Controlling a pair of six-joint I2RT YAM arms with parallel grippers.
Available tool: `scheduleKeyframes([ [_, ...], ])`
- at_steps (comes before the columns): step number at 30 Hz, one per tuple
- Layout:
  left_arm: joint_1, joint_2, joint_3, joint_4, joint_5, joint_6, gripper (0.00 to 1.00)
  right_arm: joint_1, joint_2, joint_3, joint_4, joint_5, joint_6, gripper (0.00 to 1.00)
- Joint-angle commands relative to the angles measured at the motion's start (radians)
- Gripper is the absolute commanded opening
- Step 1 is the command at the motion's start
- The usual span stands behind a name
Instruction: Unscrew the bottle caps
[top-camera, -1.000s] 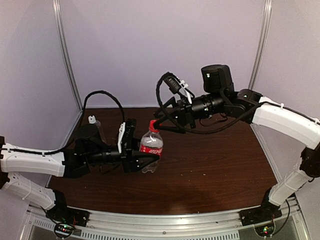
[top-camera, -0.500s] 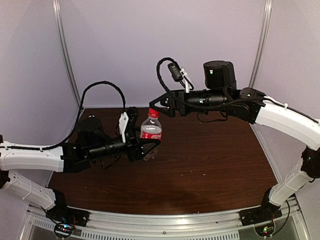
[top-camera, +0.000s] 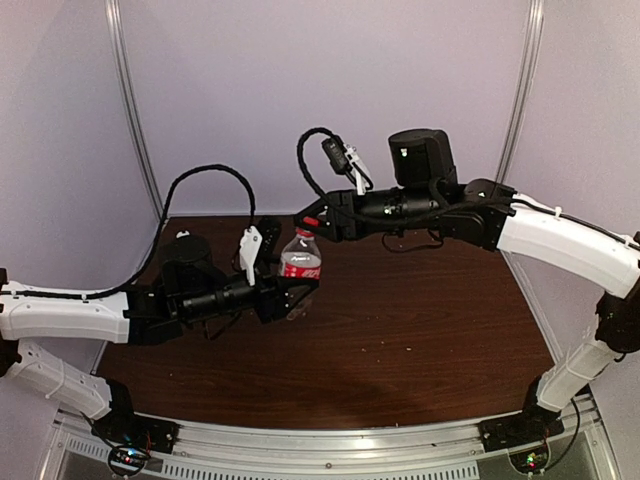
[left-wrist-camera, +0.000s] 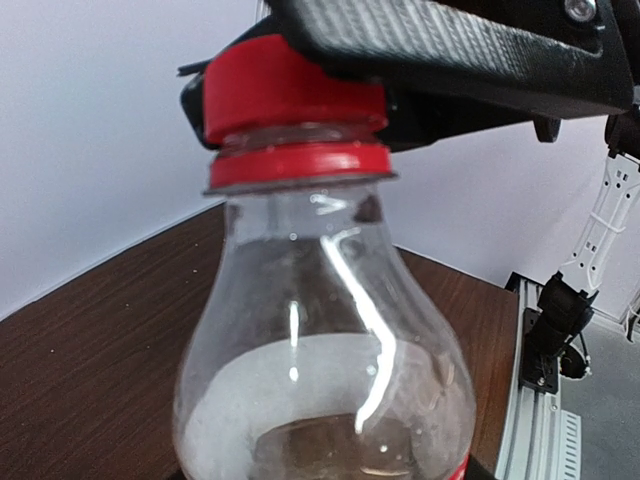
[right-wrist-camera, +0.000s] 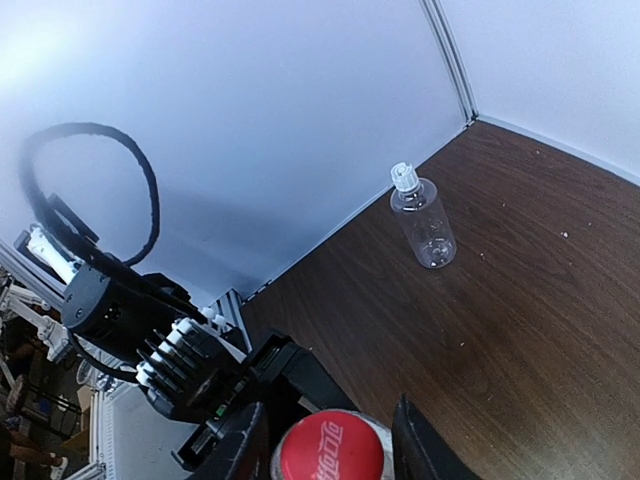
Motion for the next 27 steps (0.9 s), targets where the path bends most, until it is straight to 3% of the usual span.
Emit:
scheduleKeyframes([
  [1, -0.005, -0.002, 0.031, 0.030, -0.028, 0.007, 0.36, 0.011, 0.007, 0.025, 0.016, -0.010, 0.003, 0.40],
  [17, -0.004, -0.029, 0.012, 0.054, -0.021, 0.008, 0.36, 0.012, 0.011, 0.014, 0.034, -0.081, -0.068, 0.26],
  [22, -0.004, -0.055, -0.023, 0.109, 0.126, 0.021, 0.36, -0.007, 0.033, 0.025, 0.014, -0.306, -0.293, 0.25],
  [27, -0.003, -0.079, -0.051, 0.163, 0.410, 0.016, 0.35, -0.030, 0.083, 0.097, -0.142, -0.611, -0.611, 0.27],
])
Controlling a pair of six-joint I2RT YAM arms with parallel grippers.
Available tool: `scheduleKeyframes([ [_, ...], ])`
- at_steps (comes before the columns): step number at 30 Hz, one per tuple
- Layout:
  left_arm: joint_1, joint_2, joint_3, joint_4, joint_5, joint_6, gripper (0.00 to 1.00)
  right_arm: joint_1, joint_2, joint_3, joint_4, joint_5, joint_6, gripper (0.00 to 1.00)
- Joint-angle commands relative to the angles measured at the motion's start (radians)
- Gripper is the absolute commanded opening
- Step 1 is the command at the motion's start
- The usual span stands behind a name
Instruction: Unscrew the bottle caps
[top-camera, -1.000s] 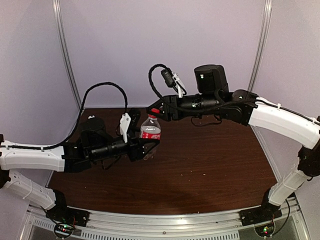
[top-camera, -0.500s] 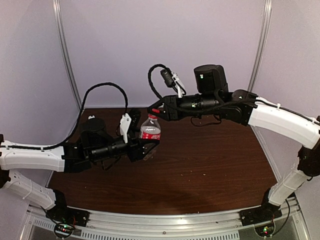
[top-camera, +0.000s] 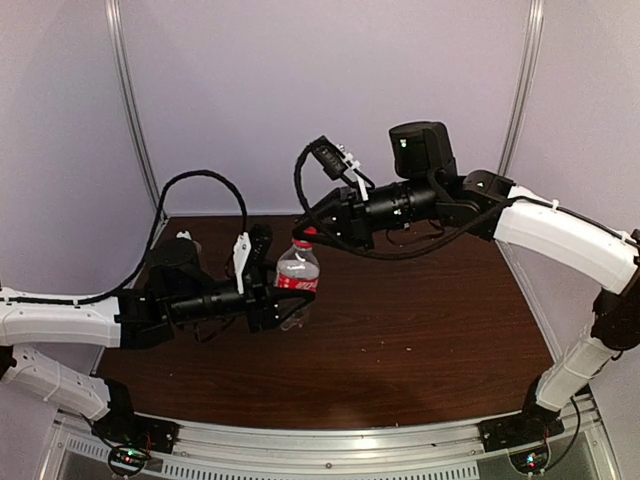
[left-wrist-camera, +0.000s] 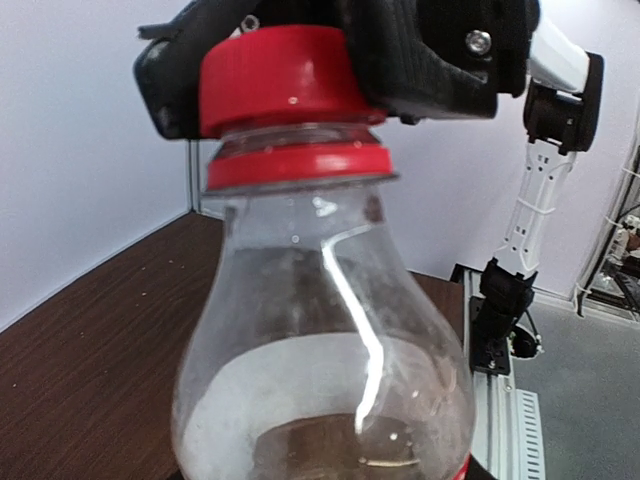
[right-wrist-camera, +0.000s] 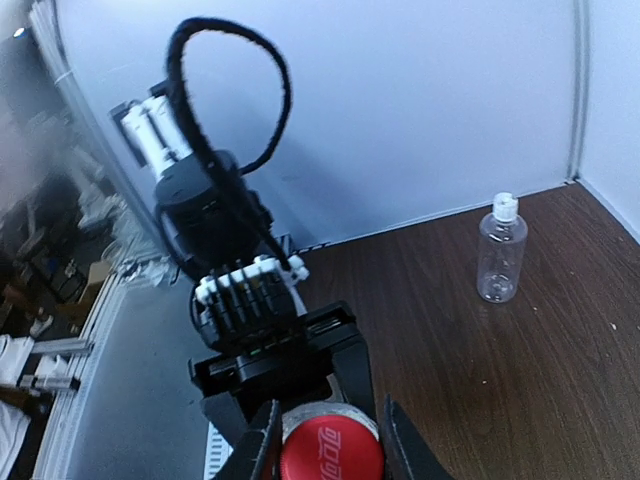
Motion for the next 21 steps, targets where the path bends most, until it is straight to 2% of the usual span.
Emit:
scheduleKeyframes([
  [1, -0.005, -0.031, -0.020, 0.156, 0.330, -0.009, 0.35, -0.008, 0.081, 0.091, -0.184, -0.375, -0.356, 0.28],
  [4, -0.004, -0.034, -0.043, 0.221, 0.433, -0.055, 0.36, -0.030, 0.152, 0.188, -0.353, -0.494, -0.497, 0.30],
  [7, -0.003, -0.028, -0.054, 0.268, 0.477, -0.090, 0.36, -0.034, 0.181, 0.232, -0.433, -0.515, -0.558, 0.33],
  [12, -0.001, -0.020, -0.057, 0.284, 0.460, -0.098, 0.36, -0.036, 0.160, 0.206, -0.386, -0.493, -0.521, 0.35],
  [18, 0.000, -0.025, -0.058, 0.257, 0.395, -0.074, 0.36, -0.039, 0.096, 0.110, -0.220, -0.382, -0.376, 0.41],
  [21, 0.002, -0.028, -0.059, 0.239, 0.371, -0.061, 0.36, -0.039, 0.073, 0.079, -0.180, -0.350, -0.333, 0.49],
])
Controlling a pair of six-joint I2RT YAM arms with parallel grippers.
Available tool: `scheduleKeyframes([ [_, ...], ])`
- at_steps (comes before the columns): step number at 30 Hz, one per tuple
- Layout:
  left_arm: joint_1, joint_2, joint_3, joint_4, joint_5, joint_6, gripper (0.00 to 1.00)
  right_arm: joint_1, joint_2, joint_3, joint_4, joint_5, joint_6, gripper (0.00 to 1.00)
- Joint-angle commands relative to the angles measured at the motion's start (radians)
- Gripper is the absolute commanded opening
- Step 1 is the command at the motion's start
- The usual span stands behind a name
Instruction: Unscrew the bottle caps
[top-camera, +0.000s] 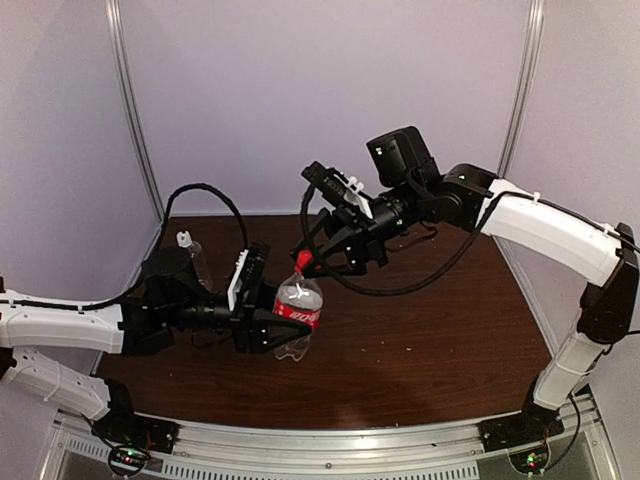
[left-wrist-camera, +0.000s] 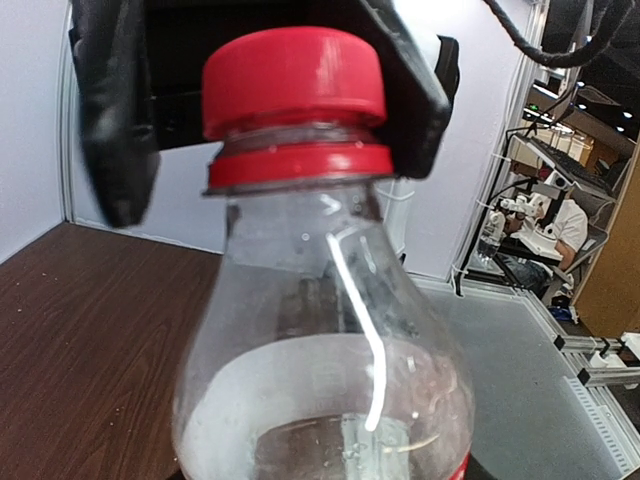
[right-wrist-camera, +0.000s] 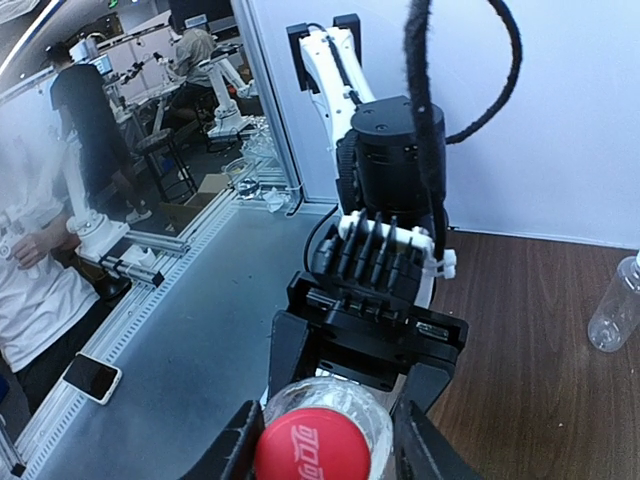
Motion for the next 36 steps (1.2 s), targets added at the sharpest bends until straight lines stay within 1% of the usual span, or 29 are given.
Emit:
scheduleKeyframes([
  [1, -0.007, -0.018, 0.017, 0.098, -0.029, 0.034, 0.36, -0.007, -0.044, -0.059, 0.092, 0.116, 0.089, 0.53],
  [8, -0.003, -0.035, 0.025, 0.043, -0.160, 0.061, 0.36, -0.007, -0.107, -0.126, 0.159, 0.195, 0.173, 0.77],
  [10, -0.002, -0.034, 0.030, 0.024, -0.206, 0.068, 0.36, -0.007, -0.130, -0.147, 0.186, 0.222, 0.200, 0.81],
  [12, -0.003, -0.031, 0.040, -0.001, -0.248, 0.073, 0.36, -0.007, -0.149, -0.158, 0.213, 0.254, 0.255, 0.83],
  [15, -0.002, -0.024, 0.046, -0.012, -0.289, 0.081, 0.36, -0.005, -0.181, -0.166, 0.258, 0.338, 0.364, 0.84],
  [19, -0.003, -0.013, 0.071, -0.044, -0.326, 0.076, 0.36, 0.001, -0.207, -0.162, 0.306, 0.520, 0.528, 0.83],
  [24, -0.002, 0.013, 0.090, -0.047, -0.357, 0.068, 0.36, 0.033, -0.207, -0.155, 0.321, 0.715, 0.655, 0.83],
  [27, -0.002, 0.023, 0.101, -0.052, -0.374, 0.057, 0.36, 0.046, -0.189, -0.135, 0.309, 0.760, 0.701, 0.83],
  [31, -0.002, 0.033, 0.115, -0.074, -0.419, 0.055, 0.36, 0.057, -0.170, -0.131, 0.308, 0.774, 0.719, 0.82],
  [36, -0.002, 0.035, 0.119, -0.086, -0.467, 0.062, 0.36, 0.068, -0.155, -0.134, 0.301, 0.764, 0.719, 0.76],
])
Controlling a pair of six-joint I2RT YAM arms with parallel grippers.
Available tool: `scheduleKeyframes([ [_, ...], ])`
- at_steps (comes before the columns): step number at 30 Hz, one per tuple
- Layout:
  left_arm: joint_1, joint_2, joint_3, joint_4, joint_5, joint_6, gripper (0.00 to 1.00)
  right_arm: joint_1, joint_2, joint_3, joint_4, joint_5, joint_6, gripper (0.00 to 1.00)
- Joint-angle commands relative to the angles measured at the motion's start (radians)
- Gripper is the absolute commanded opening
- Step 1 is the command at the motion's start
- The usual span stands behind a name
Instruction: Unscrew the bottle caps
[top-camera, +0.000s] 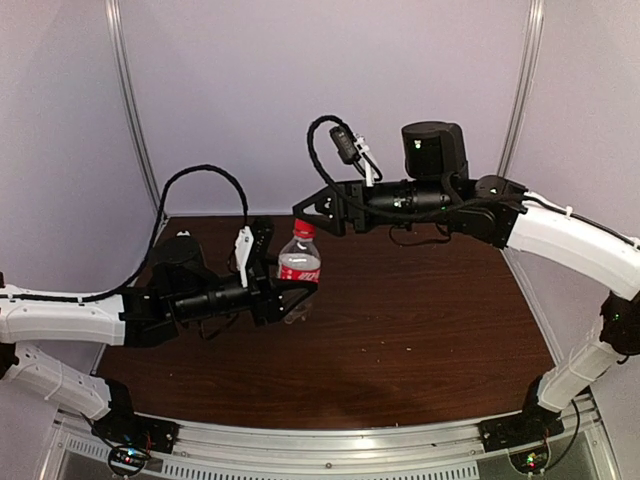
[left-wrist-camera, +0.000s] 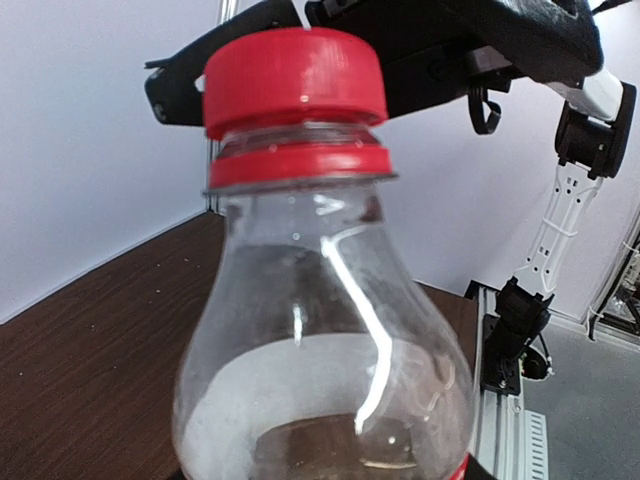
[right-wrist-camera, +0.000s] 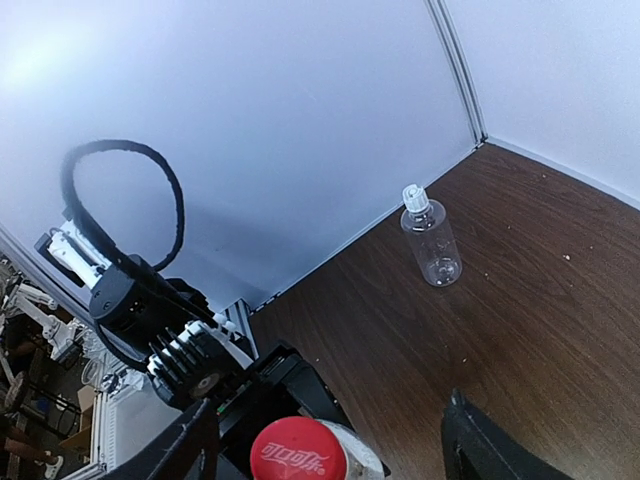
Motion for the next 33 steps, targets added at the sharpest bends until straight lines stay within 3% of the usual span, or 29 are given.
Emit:
scheduleKeyframes([
  [1, -0.002, 0.005, 0.039, 0.012, -0.068, 0.004, 0.36, 0.013, 0.018, 0.026, 0.008, 0.032, 0.028, 0.75],
  [7, -0.002, 0.010, 0.038, 0.011, -0.082, 0.009, 0.36, 0.017, 0.027, 0.011, 0.022, 0.002, 0.028, 0.62],
  [18, -0.002, 0.008, 0.036, 0.008, -0.092, 0.007, 0.36, 0.022, 0.037, 0.004, 0.041, -0.037, 0.031, 0.46],
  [25, -0.003, 0.012, 0.036, 0.008, -0.094, 0.008, 0.36, 0.024, 0.035, -0.002, 0.049, -0.058, 0.018, 0.28],
  [29, -0.002, 0.010, 0.036, 0.013, -0.086, 0.008, 0.36, 0.023, 0.027, -0.004, 0.046, -0.081, -0.030, 0.17],
  [33, -0.002, -0.003, 0.023, 0.040, -0.019, 0.027, 0.36, 0.007, 0.018, 0.000, 0.035, -0.174, -0.152, 0.14],
])
